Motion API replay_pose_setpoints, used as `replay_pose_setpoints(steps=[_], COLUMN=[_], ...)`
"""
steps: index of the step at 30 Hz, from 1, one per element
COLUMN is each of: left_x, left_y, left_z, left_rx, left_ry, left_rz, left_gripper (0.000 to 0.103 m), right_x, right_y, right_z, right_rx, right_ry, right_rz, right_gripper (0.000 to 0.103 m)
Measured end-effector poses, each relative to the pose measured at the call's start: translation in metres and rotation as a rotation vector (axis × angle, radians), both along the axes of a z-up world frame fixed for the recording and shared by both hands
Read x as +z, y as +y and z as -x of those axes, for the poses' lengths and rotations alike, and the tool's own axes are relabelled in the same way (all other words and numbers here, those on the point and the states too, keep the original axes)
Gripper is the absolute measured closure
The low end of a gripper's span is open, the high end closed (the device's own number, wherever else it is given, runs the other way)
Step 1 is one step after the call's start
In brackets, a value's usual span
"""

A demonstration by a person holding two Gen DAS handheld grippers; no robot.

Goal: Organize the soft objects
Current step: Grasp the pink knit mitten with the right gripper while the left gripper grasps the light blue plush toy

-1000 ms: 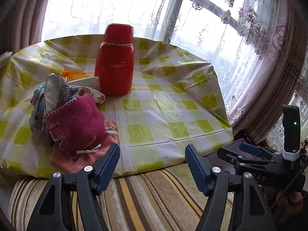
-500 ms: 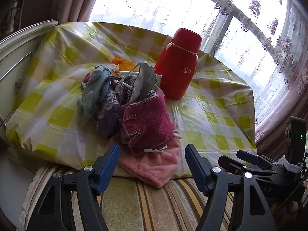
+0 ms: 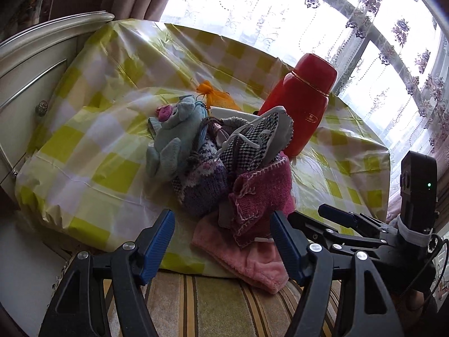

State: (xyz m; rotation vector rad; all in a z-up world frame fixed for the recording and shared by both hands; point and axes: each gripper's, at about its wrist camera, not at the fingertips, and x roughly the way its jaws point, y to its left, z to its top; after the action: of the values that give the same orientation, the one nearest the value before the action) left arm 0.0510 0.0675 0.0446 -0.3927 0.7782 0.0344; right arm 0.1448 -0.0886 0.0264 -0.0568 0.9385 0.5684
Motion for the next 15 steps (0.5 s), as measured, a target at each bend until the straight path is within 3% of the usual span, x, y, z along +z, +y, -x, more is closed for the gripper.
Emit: replay_pose_setpoints(steps=[7, 9, 11, 15], left_x=[-0.007, -0.008, -0.009, -0.011], left_y=[0.015, 0.017, 0.02, 0.025], left_z=[-0.011, -0.015, -0.018, -0.025], left_rx=[0.029, 0.034, 0.04, 0.056], left_ry=[0.013, 0.016, 0.018, 0.017], left_rz=[0.022, 0.023, 0.025, 0.022], left_gripper=[0.032, 0.032, 0.032, 0.032], right_x=[-0.016, -0.019, -0.022, -0.025], right_y=[0.016, 0.018, 0.018, 0.013], right_z=[-0.02, -0.025, -0.031, -0.033], right_rx=[0.026, 0.03, 0.035, 0.041], right_ry=[0.048, 0.061, 0.079, 0.083], right_rz=[-0.022, -0.041, -0.061, -0.079], right_gripper=[0.036, 0.045, 0.067, 0.08])
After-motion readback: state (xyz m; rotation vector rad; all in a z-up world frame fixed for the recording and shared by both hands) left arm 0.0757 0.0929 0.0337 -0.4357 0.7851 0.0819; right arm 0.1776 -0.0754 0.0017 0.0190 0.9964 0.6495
